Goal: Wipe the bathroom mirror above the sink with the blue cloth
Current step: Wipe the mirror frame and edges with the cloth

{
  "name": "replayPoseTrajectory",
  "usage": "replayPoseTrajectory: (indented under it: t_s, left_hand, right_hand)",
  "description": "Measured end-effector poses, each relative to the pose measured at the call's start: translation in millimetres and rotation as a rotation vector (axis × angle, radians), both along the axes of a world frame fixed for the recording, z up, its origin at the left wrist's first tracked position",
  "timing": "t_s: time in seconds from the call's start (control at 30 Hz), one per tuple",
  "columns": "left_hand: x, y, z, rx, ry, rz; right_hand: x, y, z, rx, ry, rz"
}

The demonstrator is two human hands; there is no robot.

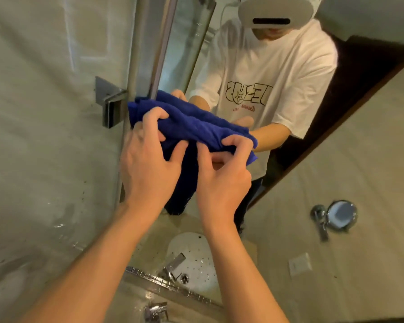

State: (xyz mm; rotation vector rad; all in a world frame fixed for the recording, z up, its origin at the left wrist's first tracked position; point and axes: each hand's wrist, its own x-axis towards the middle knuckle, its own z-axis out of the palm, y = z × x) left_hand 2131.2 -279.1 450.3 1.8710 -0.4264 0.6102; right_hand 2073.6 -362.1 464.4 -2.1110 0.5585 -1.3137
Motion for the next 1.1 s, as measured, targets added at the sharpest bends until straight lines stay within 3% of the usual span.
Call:
replayPoseTrajectory:
  t_s: [0.13, 0.33, 0.6, 1.1]
  left_hand:
    - [-2.9, -1.3, -31.8, 0.032, 0.046, 0.001]
    - [-22.6, -8.5, -86.0, -0.069, 0.242, -0.041]
    - [-56.3, -41.1, -73.2, -0.154, 0.276, -0.118]
    - [-183.3, -177.7, -59.9, -0.062, 0.234, -0.268]
  right_hand:
    - [-3.3, 1.2, -33.5, 0.042, 0.057, -0.007]
    - [-16.5, 6.8, -82.9, 0.211, 0.150, -0.005]
    - [-57.9, -25.5, -65.4, 0.352, 0.127, 0.008]
    - [-196.4, -159.8, -42.7, 0.462, 0.061, -0.066]
